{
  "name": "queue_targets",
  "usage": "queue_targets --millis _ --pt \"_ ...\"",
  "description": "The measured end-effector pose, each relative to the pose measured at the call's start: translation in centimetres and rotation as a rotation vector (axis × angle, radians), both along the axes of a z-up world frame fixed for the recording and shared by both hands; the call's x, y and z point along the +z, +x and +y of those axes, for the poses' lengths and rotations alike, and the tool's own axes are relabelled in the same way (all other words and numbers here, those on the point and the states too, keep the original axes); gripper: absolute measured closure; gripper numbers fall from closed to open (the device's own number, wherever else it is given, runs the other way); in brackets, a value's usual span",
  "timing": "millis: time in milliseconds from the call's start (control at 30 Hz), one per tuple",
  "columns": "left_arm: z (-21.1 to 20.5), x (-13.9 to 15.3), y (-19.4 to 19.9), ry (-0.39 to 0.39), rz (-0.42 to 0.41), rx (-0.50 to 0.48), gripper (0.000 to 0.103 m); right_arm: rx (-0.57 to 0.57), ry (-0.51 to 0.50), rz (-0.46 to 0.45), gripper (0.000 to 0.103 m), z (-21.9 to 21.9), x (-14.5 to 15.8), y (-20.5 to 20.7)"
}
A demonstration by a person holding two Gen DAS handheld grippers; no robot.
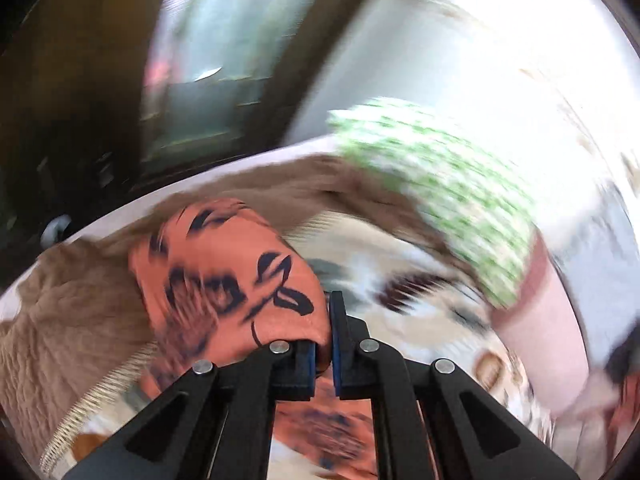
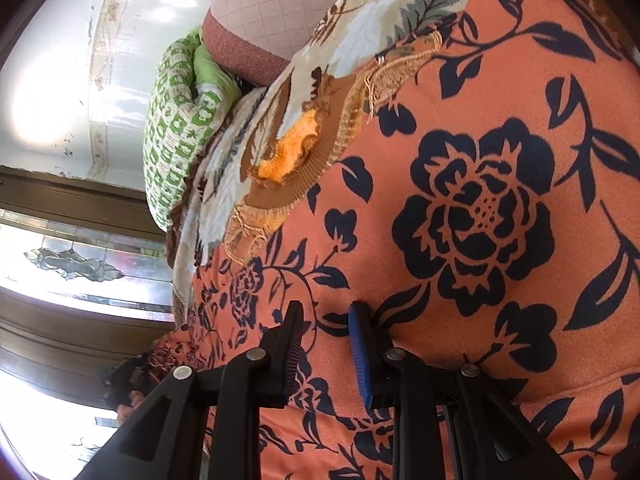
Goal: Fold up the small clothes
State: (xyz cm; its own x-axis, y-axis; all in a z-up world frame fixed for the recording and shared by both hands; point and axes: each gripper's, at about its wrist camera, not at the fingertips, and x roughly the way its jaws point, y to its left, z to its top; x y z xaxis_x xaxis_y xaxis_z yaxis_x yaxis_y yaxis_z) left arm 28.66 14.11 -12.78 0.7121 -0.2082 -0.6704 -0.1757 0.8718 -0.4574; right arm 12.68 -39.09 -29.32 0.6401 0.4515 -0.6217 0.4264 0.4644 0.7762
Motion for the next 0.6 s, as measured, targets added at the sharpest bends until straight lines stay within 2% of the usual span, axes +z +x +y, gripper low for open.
queue_targets --millis 33,133,267,400,500,533,567,600 --pt "-2.1 1.1 -0.2 0.023 -0.012 -0.046 0.098 -0.005 -0.005 -0.001 0.074 -0.1 0.1 -0.1" --pt "-10.0 3.9 -1.3 0.095 -0.048 -0.215 0.098 -0.023 -0.015 -0.012 0.074 -0.5 0.8 -0.5" --pt "-20.1 5.4 -3.3 0.150 -0.070 -0.410 0.098 -0.062 -0.011 -0.050 0.074 -1.9 2.1 -1.4" --pt "-29.9 4.4 -5.5 0.186 -0.038 -0.586 0.098 -0.123 0.003 -0.077 0.074 -3.9 3.0 -2.7" --pt "-36.5 1.9 -7.2 0.195 0.025 -0.714 0.097 -0.184 0.026 -0.094 0.074 -5.9 3.5 -3.8" --pt "-39.0 0.4 -7.8 0.197 0.085 -0.770 0.088 -0.204 0.034 -0.100 0.074 -6.5 3.6 -4.2" --pt "-40.5 -0.6 -8.4 0.193 0.136 -0.809 0.069 -0.230 0.046 -0.109 0.074 -7.2 3.8 -4.7" --pt "-42.1 -1.7 -8.9 0.191 0.198 -0.845 0.059 -0.250 0.057 -0.115 0.074 -7.8 3.9 -5.1"
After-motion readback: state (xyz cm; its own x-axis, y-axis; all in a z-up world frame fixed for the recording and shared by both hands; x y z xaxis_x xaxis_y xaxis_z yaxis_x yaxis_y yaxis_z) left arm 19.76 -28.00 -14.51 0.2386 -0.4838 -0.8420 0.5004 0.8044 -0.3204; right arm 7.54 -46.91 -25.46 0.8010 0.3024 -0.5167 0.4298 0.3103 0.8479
